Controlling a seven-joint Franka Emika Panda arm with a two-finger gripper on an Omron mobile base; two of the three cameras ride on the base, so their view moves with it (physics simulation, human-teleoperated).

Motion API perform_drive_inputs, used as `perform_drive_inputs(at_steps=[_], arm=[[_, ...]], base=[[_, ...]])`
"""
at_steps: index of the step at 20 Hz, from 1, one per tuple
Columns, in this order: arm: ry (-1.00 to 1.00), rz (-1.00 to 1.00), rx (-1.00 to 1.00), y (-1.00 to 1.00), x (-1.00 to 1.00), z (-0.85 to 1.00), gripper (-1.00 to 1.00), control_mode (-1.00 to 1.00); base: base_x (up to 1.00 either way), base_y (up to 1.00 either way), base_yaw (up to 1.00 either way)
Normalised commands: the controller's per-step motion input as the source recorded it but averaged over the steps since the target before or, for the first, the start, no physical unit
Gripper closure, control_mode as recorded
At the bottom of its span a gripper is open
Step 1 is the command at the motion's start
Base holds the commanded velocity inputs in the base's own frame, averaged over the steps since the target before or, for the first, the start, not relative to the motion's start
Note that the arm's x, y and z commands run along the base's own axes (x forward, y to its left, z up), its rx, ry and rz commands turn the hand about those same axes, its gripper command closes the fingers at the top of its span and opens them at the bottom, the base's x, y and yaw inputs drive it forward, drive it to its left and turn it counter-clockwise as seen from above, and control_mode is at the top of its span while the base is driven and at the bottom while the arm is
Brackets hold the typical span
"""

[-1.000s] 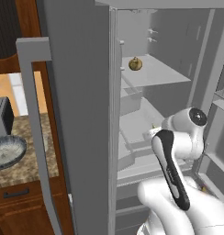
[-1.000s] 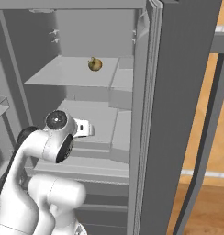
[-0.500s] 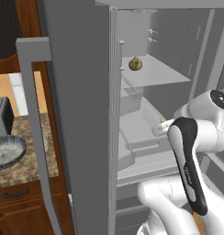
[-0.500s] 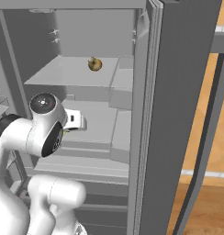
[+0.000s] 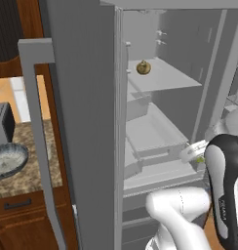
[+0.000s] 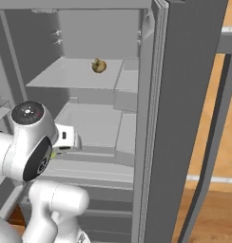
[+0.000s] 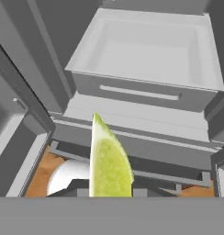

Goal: Grab a lemon wedge from the fridge and one ice cube from the ice bowl, and put them in the glass of lemonade.

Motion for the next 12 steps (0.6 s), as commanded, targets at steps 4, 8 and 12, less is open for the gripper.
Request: perform_drive_inputs(at_steps=[4,8,12], arm=[[0.00,0.00,0.00,0.00,0.00,0.00,1.00,1.00],[0.00,0.00,0.00,0.00,0.00,0.00,1.00,1.00],[0.00,0.00,0.00,0.00,0.00,0.00,1.00,1.00]], base=[[-1.00,0.23,0.07],[-1.00,0.51,0.10],[-1.00,0.81,0.12]])
